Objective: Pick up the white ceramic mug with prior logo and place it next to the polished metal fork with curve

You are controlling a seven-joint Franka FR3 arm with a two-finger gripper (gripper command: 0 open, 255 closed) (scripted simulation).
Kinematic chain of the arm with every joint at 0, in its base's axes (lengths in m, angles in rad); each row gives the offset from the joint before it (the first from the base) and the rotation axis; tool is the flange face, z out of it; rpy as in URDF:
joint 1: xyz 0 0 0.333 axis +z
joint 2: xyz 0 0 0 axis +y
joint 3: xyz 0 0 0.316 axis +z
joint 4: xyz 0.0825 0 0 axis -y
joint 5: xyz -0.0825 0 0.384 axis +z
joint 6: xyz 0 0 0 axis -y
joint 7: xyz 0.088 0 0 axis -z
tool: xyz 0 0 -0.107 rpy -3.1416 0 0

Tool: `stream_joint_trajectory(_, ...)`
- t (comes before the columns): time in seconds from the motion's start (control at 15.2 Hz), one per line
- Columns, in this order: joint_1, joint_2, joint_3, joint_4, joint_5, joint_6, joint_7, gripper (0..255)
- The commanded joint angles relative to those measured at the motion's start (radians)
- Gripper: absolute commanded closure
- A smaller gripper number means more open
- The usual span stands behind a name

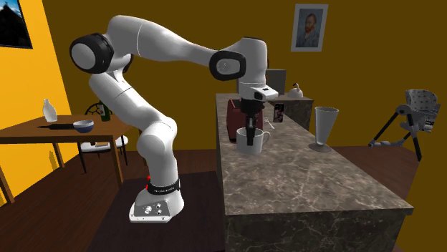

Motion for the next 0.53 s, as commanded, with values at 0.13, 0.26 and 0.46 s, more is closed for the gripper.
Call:
stream_joint_trajectory(0.13,0.002,-0.004,0.004,0.051,0.003,-0.055,0.002,255)
stream_joint_trajectory(0.26,0.002,-0.005,0.006,0.077,0.004,-0.082,0.003,255)
stream_joint_trajectory(0.46,0.004,-0.004,0.008,0.112,0.006,-0.116,0.004,255)
